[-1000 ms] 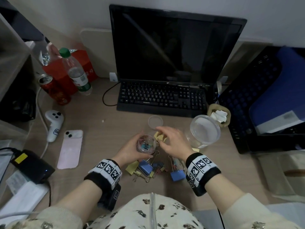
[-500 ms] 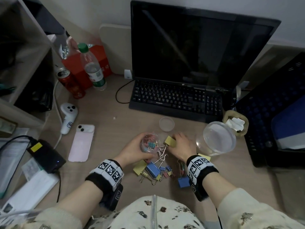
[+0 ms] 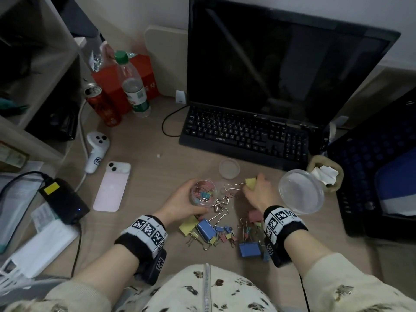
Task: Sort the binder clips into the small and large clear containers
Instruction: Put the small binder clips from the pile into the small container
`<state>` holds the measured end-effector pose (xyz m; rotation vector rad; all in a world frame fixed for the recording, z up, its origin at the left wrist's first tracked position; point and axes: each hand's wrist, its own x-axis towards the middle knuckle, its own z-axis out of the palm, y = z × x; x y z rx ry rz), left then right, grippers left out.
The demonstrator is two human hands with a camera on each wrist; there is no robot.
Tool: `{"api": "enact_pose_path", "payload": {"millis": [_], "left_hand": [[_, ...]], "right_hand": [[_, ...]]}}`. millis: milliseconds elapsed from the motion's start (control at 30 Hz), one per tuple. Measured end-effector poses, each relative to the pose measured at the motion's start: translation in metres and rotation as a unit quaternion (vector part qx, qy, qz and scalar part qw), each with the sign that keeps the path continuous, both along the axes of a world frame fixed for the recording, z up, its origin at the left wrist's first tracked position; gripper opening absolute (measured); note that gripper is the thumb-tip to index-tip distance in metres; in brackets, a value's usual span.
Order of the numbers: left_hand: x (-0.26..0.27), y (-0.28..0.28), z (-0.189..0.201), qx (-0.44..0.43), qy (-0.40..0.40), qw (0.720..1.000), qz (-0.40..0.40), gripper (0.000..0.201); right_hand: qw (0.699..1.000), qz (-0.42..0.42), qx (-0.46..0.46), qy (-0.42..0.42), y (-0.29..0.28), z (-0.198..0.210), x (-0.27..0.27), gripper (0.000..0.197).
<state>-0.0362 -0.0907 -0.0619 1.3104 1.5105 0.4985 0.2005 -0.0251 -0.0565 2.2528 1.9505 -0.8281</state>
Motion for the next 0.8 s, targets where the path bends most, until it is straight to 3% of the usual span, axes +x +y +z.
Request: {"api": "enact_pose_path", "payload": {"millis": [167,267,400,533,800], "left_hand": [[-0.001,-0.002,0.001,-0.002,-0.006,1.0,0.008,0.084],[-0.002,-0.003,-0.001,-0.001,-0.005,1.0,0.011,0.086],[-0.002,-0.002,-0.004,0.001,0.005,1.0,0.002,0.088],[-0.004,-0.002,-0.006,0.005,0.013,1.0,-0.005,0.089],[-0.01,-0.007,-0.006,0.013,-0.001,1.0,0.001,0.086]], "right_hand": [[0.999,-0.007,-0.025,-0.027,0.0,-0.002,-0.001,0.046],[0.999,0.019,0.033,-0.031,-0.003,-0.004,-0.003,0.046],[0.983,0.163,0.052,0.061,-0.007,-0.013,-0.008,0.04],[0.959,0.281,0.019,0.026,-0.015,-0.019,-0.011,0.047],[0.972,0.231,0.003,-0.053,-0.026,-0.017,-0.013,0.045]]}}
